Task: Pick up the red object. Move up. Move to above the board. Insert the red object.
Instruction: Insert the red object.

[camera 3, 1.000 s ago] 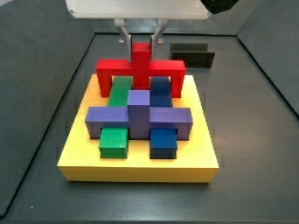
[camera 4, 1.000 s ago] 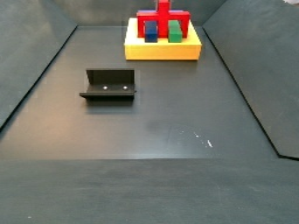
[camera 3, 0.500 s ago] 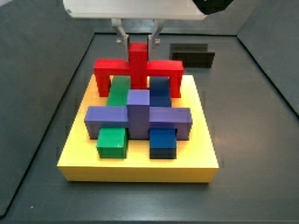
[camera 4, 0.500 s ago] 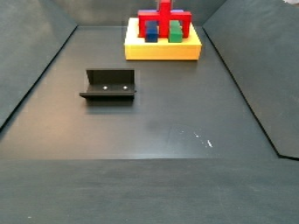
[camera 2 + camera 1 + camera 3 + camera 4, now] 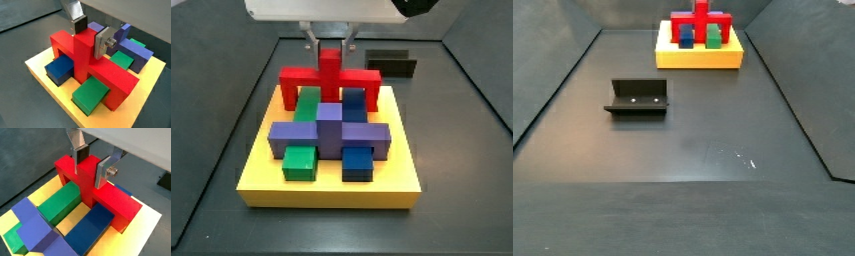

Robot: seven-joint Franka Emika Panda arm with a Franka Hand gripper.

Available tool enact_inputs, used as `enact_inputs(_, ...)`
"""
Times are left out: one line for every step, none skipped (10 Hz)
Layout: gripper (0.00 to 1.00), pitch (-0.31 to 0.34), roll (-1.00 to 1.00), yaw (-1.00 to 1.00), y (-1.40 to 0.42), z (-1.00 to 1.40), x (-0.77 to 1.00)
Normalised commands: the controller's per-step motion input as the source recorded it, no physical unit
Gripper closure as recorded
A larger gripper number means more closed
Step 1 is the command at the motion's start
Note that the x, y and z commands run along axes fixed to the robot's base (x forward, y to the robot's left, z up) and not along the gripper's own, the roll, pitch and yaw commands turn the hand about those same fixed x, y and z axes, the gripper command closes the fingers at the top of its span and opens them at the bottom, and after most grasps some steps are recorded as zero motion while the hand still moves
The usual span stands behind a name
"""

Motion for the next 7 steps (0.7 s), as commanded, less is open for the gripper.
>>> enact_inputs(1.0,0.003,0.0,0.0,0.0,-0.34,0.15)
enact_inputs(1.0,0.023,0.0,0.0,0.0,-0.29,0.14)
enact_inputs(1.0,0.0,-0.03,0.0,0.0,-0.36,0.29)
enact_inputs(1.0,0.0,-0.02,0.0,0.0,-0.35,0.18)
enact_inputs(1.0,-0.019,-0.01,0.0,0.02,-0.33,0.0)
enact_inputs(1.0,-0.014,-0.01,0.0,0.0,-0.28,0.0)
enact_inputs(1.0,0.0,0.0,0.0,0.0,0.0,0.0)
